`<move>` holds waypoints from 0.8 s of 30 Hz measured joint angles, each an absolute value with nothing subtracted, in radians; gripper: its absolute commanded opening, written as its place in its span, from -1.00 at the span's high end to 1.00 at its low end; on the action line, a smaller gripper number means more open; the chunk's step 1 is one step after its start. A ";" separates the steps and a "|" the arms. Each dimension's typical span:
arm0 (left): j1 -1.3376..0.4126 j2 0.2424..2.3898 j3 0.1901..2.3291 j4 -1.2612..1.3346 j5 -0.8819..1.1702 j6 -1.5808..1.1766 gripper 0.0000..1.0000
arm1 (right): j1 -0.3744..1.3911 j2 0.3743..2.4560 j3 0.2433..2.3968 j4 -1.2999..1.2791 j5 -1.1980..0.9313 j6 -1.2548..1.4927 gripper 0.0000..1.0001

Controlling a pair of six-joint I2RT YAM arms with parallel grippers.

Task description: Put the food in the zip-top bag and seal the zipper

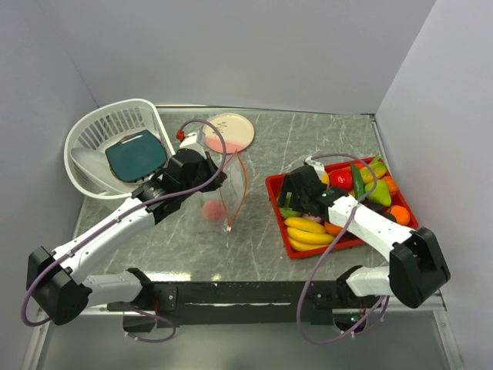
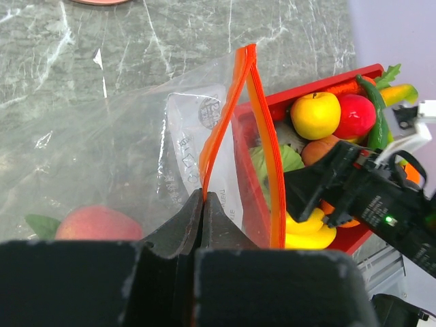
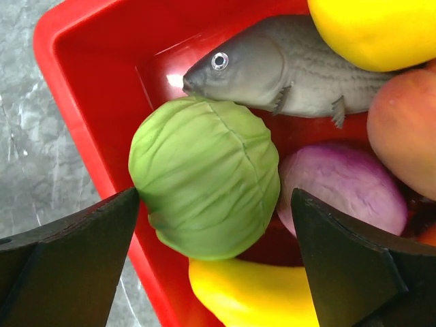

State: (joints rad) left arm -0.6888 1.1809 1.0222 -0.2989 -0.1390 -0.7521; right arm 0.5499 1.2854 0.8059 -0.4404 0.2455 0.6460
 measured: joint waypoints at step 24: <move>-0.689 1.172 1.021 -0.297 -0.133 -0.752 0.98 | 0.549 1.033 0.905 -0.511 0.257 0.638 0.69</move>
State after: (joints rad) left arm -0.6888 1.1717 1.0214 -0.2970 -0.1333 -0.7521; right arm 0.5491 1.0328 0.9054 -0.5110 0.2569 0.6376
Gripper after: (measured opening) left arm 0.025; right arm 0.387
